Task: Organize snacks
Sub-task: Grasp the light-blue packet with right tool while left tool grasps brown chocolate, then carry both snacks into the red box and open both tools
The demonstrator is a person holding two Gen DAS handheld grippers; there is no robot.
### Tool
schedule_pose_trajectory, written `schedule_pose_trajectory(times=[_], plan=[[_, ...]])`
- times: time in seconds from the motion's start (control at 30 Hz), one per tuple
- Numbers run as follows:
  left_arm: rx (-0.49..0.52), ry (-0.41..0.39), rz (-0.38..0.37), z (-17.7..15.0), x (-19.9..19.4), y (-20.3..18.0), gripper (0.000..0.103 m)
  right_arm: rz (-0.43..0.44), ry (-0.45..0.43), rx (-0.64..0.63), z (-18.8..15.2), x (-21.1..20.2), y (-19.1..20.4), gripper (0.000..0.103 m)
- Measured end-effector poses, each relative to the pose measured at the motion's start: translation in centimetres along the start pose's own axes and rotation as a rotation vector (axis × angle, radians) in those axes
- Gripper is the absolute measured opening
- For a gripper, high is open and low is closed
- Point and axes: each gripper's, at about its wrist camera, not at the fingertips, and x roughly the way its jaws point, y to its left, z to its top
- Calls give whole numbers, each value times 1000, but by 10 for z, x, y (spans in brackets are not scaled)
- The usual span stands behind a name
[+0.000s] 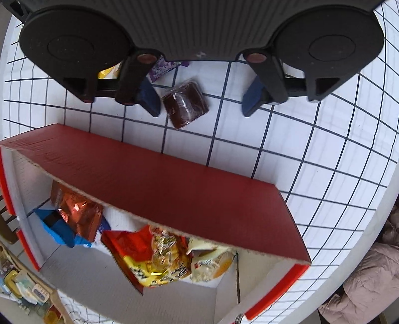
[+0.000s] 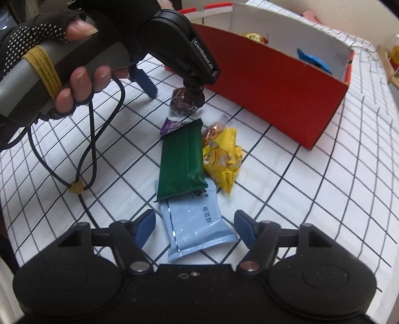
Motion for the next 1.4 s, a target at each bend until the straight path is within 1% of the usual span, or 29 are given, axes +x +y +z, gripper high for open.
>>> schedule_pose_trajectory(times=[0.1,0.13,0.17,0.2,0.27,0.3,0.33,0.37,0.63,0.83,1.07,1.27,1.4], plan=[[9,-3,15,0,1,-1,65,11,24,-28,2,4,-1,61],[10,-4,21,0,1,-1,61,13,33,-38,2,4,0,57],[12,-5,27,0,2,-3,57,19,44,-49,3,5,0,56],[15,-5,31,0,2,-4,55,25,49,-58,3,5,1,54],[22,-5,47,1,1,-5,44,34,54,-78,4,6,2,51],[27,-6,53,1,1,-5,41,36,55,-85,5,6,3,49],[32,-7,54,1,1,-5,35,38,56,-89,5,6,3,47],[34,-6,53,1,0,-4,33,39,58,-90,6,6,4,47],[14,0,23,-5,-6,15,33,32,49,-51,0,0,5,47],[-2,2,-18,-16,-17,34,33,29,16,44,-10,-14,1,47],[15,-19,-59,-28,-38,44,33,11,-50,140,-21,-37,2,47],[51,-47,-76,-42,-62,47,33,-15,-120,206,-30,-59,7,47],[72,-89,-86,-53,-83,50,33,-36,-175,263,-29,-74,10,47]])
